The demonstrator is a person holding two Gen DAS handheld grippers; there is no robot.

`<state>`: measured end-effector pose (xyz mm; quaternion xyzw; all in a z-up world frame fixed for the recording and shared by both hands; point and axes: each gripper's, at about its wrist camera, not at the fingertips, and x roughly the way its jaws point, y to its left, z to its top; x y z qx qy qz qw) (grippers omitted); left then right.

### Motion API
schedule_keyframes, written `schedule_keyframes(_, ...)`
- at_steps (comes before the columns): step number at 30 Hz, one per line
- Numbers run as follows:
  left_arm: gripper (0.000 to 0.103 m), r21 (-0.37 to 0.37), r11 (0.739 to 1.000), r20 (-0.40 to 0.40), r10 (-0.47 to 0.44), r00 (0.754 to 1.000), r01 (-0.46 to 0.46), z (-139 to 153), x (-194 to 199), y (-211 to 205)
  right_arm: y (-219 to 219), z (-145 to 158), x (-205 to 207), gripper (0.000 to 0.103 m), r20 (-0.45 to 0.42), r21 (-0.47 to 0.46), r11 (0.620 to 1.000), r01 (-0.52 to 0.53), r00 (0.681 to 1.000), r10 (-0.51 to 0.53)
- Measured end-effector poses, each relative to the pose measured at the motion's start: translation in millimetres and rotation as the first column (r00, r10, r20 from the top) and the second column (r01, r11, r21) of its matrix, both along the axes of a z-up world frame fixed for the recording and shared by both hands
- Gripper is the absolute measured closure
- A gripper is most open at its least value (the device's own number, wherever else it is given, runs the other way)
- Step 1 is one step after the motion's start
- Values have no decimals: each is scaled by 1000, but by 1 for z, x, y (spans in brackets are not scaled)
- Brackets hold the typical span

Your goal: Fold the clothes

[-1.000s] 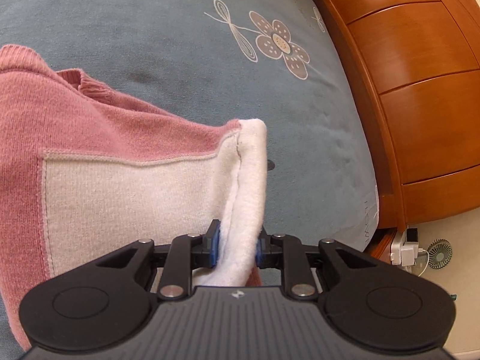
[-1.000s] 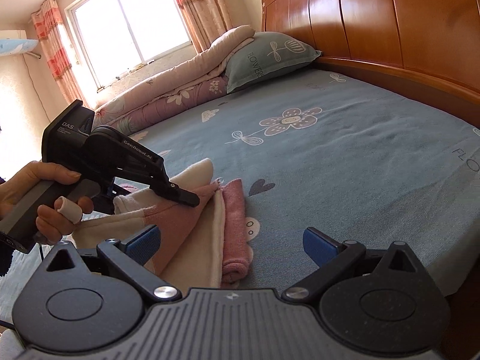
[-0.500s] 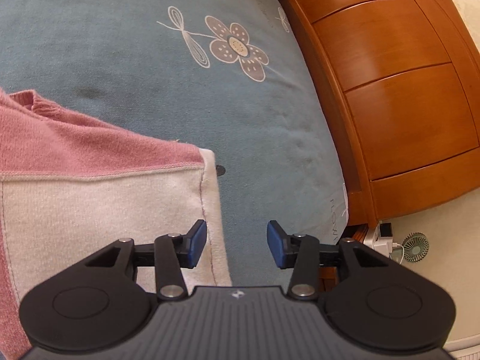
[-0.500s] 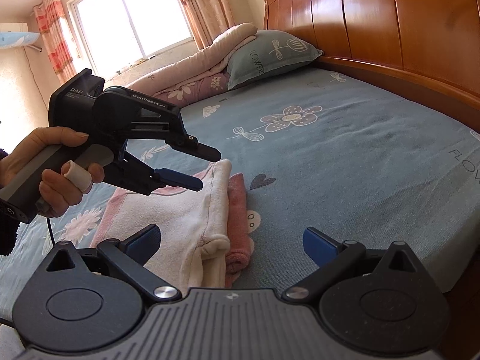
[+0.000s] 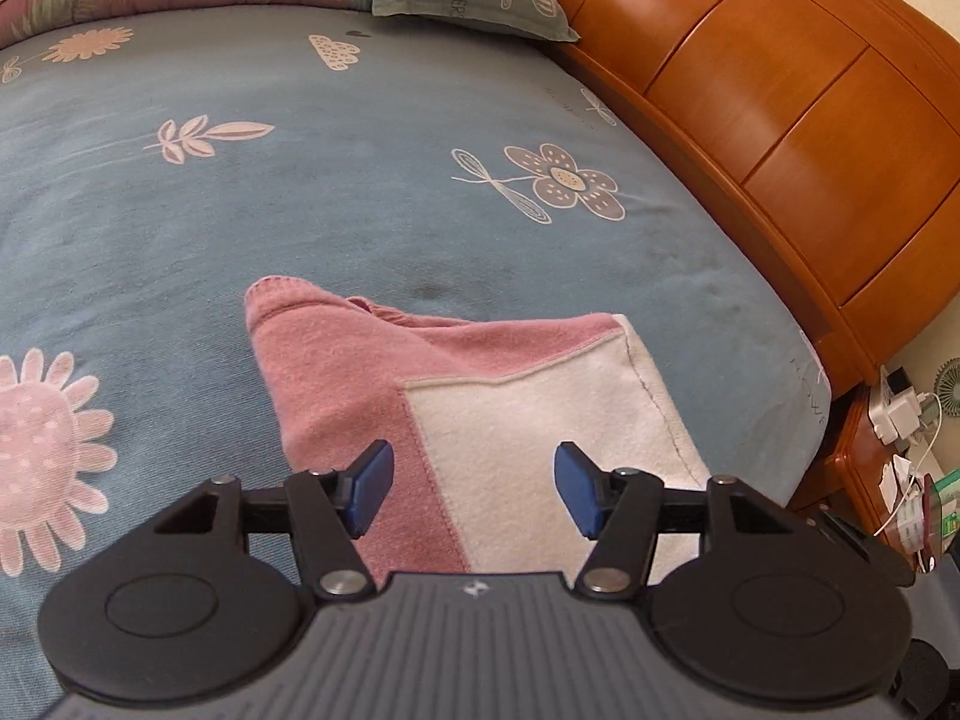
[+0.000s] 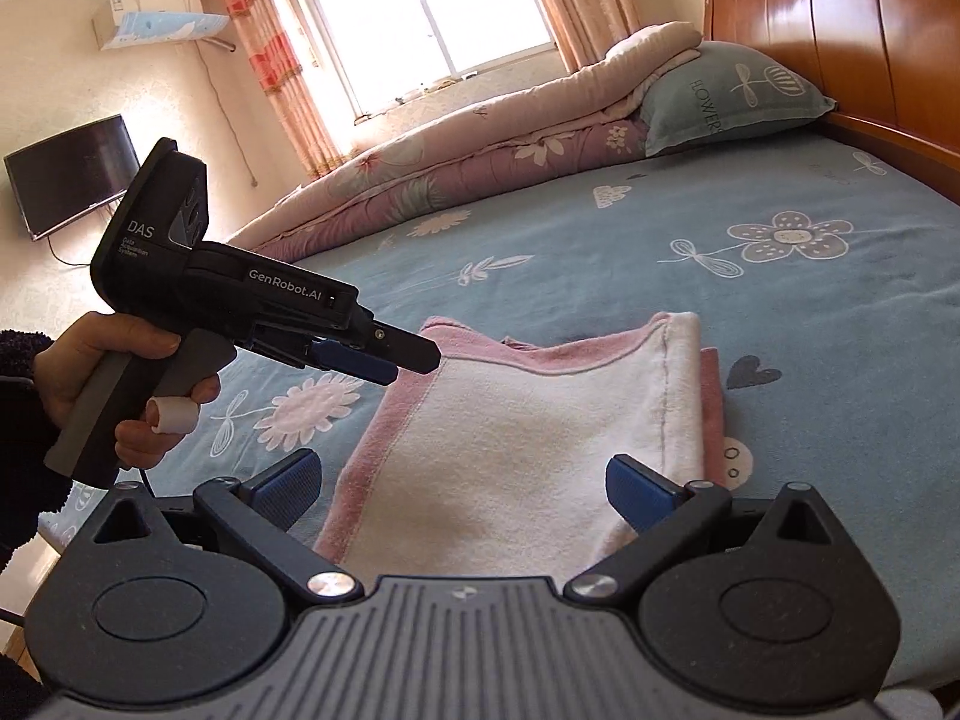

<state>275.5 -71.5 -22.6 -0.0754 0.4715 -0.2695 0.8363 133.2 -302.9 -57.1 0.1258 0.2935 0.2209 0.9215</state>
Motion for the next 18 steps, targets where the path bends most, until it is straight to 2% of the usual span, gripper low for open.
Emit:
schedule_keyframes(2,44,10,1000,29,-19,999,19,3,-5,4,9,-11,15,0,-16,-42,999,10,1000,-10)
schedule_keyframes(4,44,21,998,76,-61,995,60,7,-12,4,6,-24,25,1,-40,-116,991,72,996,-77)
schedule_keyframes(7,41,16,987,142,-158,977,157,5,-18,-7,-10,-37,25,1,-37,-120,991,52,998,-56)
schedule_keyframes(9,39,46,976,160,-220,962,215,-5,-18,-23,-6,-37,23,1,-32,-171,985,23,999,-29)
schedule_keyframes(12,39,161,962,143,-243,959,220,-39,-3,-47,2,-39,19,1,-21,-242,970,11,1000,-16)
schedule_keyframes(13,39,171,962,145,-236,961,211,-48,1,-50,3,-40,18,1,-19,-255,967,13,1000,-18)
schedule_keyframes(18,39,42,989,173,-144,974,138,-40,16,-40,-6,-44,12,0,-33,-256,965,60,997,-71)
